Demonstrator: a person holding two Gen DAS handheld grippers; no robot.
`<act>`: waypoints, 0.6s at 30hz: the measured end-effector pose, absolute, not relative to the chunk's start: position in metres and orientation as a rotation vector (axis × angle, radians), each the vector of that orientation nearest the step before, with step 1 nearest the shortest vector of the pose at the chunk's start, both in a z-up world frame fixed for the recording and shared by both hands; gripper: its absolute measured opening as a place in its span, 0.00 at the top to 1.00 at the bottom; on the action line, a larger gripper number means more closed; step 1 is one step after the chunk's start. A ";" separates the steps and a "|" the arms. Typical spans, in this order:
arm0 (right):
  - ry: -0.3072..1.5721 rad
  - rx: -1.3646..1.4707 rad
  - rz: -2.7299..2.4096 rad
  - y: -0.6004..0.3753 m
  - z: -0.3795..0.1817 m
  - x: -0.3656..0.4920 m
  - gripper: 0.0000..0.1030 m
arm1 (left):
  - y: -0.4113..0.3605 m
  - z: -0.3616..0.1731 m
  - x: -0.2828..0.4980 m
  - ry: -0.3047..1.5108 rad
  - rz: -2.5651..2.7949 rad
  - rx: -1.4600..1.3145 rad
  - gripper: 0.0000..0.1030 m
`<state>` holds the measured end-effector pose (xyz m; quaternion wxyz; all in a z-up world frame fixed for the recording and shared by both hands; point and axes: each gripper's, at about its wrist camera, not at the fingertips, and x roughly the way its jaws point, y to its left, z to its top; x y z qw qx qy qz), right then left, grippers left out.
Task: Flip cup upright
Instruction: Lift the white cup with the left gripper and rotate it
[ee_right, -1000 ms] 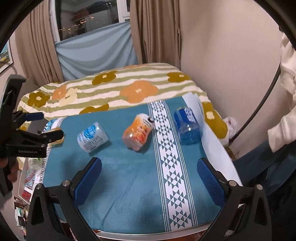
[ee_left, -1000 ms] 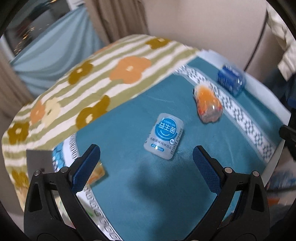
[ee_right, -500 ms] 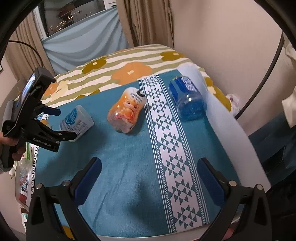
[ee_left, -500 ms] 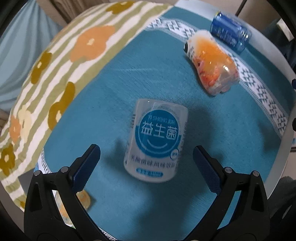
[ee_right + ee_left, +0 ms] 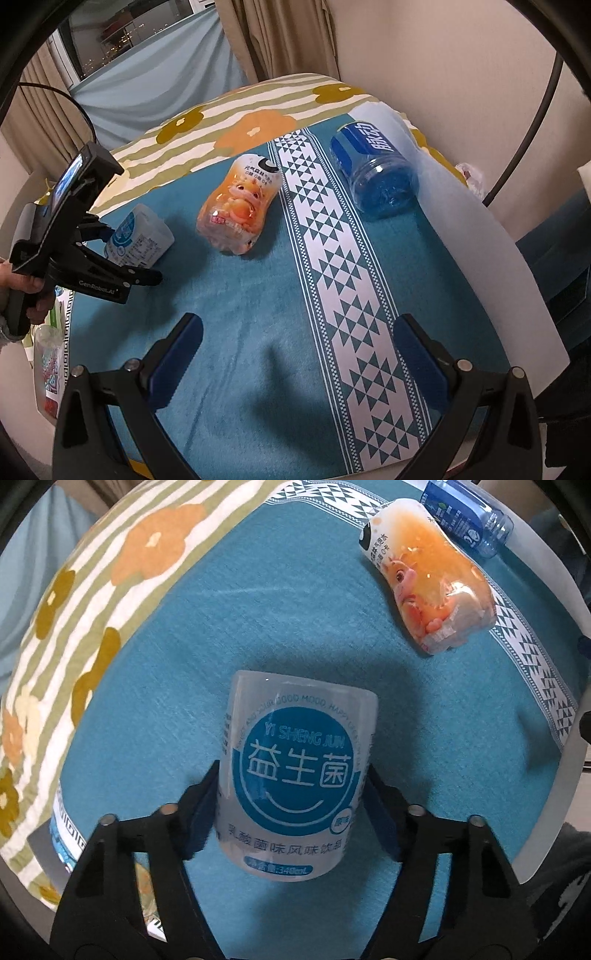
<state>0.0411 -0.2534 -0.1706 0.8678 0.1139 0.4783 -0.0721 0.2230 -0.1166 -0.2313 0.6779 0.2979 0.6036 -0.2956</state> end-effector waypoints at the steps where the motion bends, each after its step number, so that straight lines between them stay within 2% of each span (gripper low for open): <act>1: 1.002 0.240 -0.150 -0.253 -0.171 0.041 0.00 | -0.116 -0.232 0.225 1.361 -0.668 0.664 0.35; 11: 0.996 0.233 -0.141 -0.253 -0.166 0.041 0.00 | -0.117 -0.223 0.217 1.363 -0.642 0.642 0.35; 18: 0.974 0.223 -0.115 -0.251 -0.151 0.042 0.00 | -0.096 -0.206 0.203 1.375 -0.563 0.529 0.35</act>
